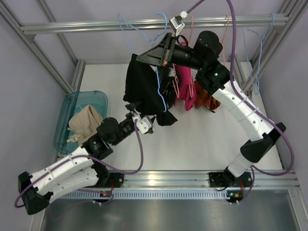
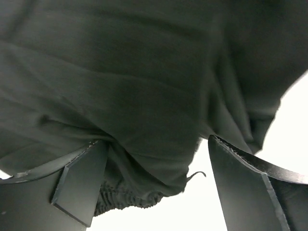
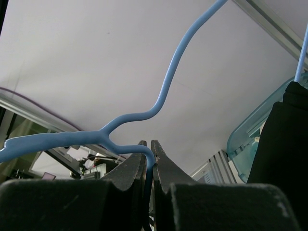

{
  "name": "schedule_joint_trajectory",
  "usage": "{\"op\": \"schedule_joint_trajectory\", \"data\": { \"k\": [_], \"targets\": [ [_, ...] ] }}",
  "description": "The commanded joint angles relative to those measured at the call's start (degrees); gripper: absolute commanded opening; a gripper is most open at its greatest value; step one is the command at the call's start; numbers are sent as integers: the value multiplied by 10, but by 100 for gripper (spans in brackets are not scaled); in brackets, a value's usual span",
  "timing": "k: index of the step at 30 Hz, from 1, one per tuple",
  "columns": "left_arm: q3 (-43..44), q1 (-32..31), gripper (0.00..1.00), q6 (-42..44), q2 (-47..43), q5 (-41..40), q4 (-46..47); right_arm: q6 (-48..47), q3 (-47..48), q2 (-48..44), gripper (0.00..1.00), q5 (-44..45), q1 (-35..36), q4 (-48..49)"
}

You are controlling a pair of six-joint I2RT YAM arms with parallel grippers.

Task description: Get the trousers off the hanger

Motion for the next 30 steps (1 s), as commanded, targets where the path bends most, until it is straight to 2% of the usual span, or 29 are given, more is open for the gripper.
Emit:
{"op": "schedule_joint_trajectory", "data": {
  "k": [1,2,7,12,14,15,17,18,23,30],
  "targets": [
    [0,-12,89,-32,23,-107,112,3,26,-11,0,25,0,50],
    [-1,-13,89,-30,29,-135,131,4,23,-13,0,25,0,51],
    [-2,-13,82,-1,43,-146,149,12,18,-16,0,28,1,50],
    [20,-13,78,-31,53,-150,169,20,4,-17,0,33,4,50],
    [35,-13,72,-43,58,-148,169,21,0,-17,0,33,5,50],
    [42,-13,59,-45,59,-152,169,21,-1,-17,0,30,5,51],
    [49,-13,44,-45,64,-155,169,21,-3,-17,0,28,7,54],
    [51,-13,30,-45,62,-157,169,20,-4,-18,0,28,7,54],
    [87,-12,0,-52,55,-158,126,8,-21,-31,0,26,5,57],
    [193,-2,0,-63,47,-135,34,-26,-78,-52,0,21,-10,52]
  ]
}}
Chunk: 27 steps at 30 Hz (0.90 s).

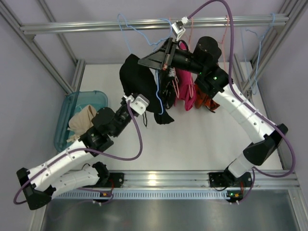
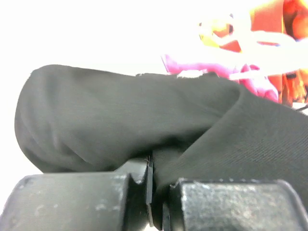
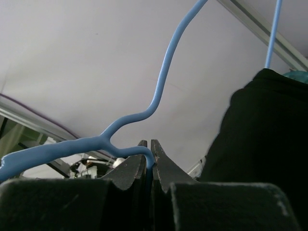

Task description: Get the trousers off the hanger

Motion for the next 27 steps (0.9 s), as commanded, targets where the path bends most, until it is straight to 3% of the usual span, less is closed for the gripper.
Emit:
{"op": "schedule_joint_trajectory", "data": {
  "k": [1,10,27],
  "targets": [
    [86,13,0,-22,-16,12,-9,-24,-29,-39,0,6,-16,20],
    [237,42,0,-77,6,51,-94,-48,-111,-61,0,18,-31,16],
    [482,161,0,-154,81,67,-96,-82,-209,-77,0,29,-20,6]
  ]
}}
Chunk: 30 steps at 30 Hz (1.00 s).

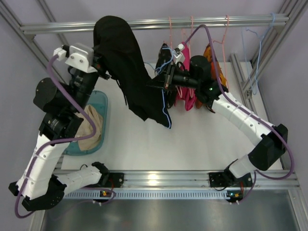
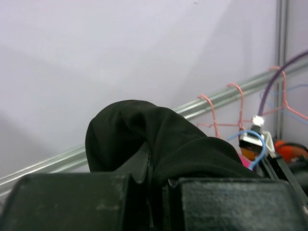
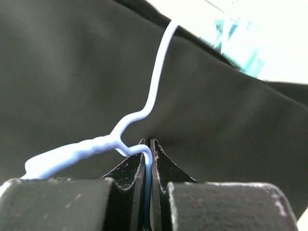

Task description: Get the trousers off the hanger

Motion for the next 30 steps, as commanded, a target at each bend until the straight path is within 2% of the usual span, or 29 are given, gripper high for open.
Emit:
{"op": "schedule_joint_trajectory", "data": {
  "k": [1,7,13,16,19,23,26,30],
  "targets": [
    [65,33,0,-30,1,-10,81,-16,4,-27,0,8,5,26],
    [139,96,0,-12,17,-53,88,-22,-3,-32,0,7,11,26],
    [232,124,0,89,49,-110,99,-28,-10,-38,0,2,17,8],
    [301,124,0,172,85,-140,79,-36,-11,-39,0,1,25,8],
    [328,124,0,240,118,-186,102,-44,-9,-43,0,1,33,7],
    [350,124,0,402,158,-215,234,-56,-4,-50,0,1,36,3],
    [390,124,0,496,197,-198,274,-59,-2,-52,0,-1,36,2],
    [476,124,0,606,259,-154,283,-60,-1,-57,0,-3,37,0]
  ]
}}
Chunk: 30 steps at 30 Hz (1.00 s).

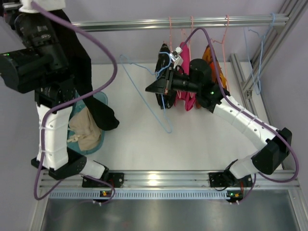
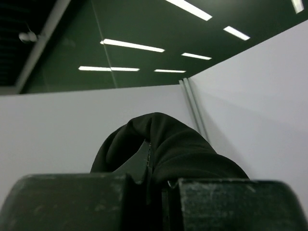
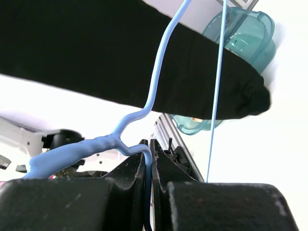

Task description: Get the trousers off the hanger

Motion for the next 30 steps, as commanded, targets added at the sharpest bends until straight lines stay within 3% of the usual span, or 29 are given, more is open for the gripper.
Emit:
{"op": "schedule_joint_trajectory", "data": {
  "k": [1,4,8,15,20,27,30],
  "targets": [
    [101,3,0,186,52,58,76,-14,15,-30,0,-5,8,19],
    [122,3,0,258,68,79,63,-13,15,-31,0,-7,8,20],
    [98,11,0,283,50,53,52,-15,21,-30,0,-10,8,17],
    [-129,11,0,304,-88,-52,77,-21,21,-35,0,-11,8,13],
    [-155,22,0,333,-127,-99,59,-17,30,-27,0,-11,13,14],
    [-244,22,0,433,-182,-119,112,-16,37,-15,0,-7,22,21],
    [-229,21,0,478,-172,-121,125,-18,47,-4,0,-9,27,19]
  ]
}}
